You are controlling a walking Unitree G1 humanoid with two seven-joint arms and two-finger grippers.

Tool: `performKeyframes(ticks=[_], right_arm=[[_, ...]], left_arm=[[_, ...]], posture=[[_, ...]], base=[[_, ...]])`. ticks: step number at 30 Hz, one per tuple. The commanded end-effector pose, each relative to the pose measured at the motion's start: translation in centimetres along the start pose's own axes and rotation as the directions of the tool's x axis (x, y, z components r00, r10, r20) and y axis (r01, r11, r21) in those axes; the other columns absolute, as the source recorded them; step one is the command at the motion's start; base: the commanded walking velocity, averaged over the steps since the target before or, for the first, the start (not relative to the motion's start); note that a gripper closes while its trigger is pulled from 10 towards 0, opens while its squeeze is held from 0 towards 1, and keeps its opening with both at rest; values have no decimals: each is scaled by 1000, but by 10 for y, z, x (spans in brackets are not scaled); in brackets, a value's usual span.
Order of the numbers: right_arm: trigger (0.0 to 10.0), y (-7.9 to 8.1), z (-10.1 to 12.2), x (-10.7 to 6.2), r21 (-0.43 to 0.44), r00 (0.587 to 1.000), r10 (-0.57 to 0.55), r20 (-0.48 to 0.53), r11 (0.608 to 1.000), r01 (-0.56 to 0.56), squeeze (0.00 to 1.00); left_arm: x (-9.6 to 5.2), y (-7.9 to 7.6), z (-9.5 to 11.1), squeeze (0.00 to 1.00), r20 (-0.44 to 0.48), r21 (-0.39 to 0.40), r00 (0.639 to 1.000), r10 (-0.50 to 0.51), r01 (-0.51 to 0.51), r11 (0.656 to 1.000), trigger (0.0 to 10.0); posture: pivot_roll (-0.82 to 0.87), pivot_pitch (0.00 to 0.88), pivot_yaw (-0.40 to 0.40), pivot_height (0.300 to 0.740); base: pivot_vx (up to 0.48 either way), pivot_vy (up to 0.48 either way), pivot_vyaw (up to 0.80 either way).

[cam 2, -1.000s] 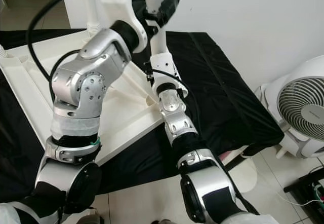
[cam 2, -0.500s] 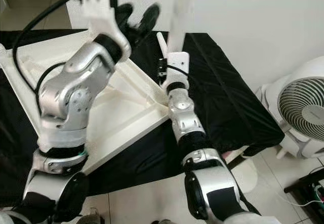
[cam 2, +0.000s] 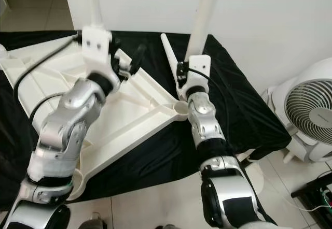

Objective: Building children table

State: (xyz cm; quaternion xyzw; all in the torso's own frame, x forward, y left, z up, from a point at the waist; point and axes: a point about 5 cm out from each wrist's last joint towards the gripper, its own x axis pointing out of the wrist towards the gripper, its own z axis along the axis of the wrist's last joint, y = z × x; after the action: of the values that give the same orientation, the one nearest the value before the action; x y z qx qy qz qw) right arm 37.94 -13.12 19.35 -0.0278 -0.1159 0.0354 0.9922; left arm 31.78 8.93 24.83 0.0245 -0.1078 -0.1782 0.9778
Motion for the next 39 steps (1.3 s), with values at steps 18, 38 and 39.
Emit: performKeyframes(ticks=[18, 38, 39], right_arm=[[10000, -18, -11, -30, 35, 995, 96, 16, 995, -96, 0], [10000, -18, -25, -28, 105, 984, 180, -10, 978, -178, 0], [10000, -18, -25, -28, 105, 984, 180, -10, 978, -178, 0]], left_arm=[[-26, -17, -42, 0, -107, 188, 979, -171, 189, 964, 10000], [-46, -45, -43, 0, -148, 94, 911, -384, 400, 912, 10000], [-46, -45, -43, 0, -148, 94, 911, -384, 400, 912, 10000]], posture=[[109, 53, -86, 740], [115, 63, -83, 740], [115, 63, -83, 740]], base=[[0, 0, 0], [0, 0, 0], [0, 0, 0]])
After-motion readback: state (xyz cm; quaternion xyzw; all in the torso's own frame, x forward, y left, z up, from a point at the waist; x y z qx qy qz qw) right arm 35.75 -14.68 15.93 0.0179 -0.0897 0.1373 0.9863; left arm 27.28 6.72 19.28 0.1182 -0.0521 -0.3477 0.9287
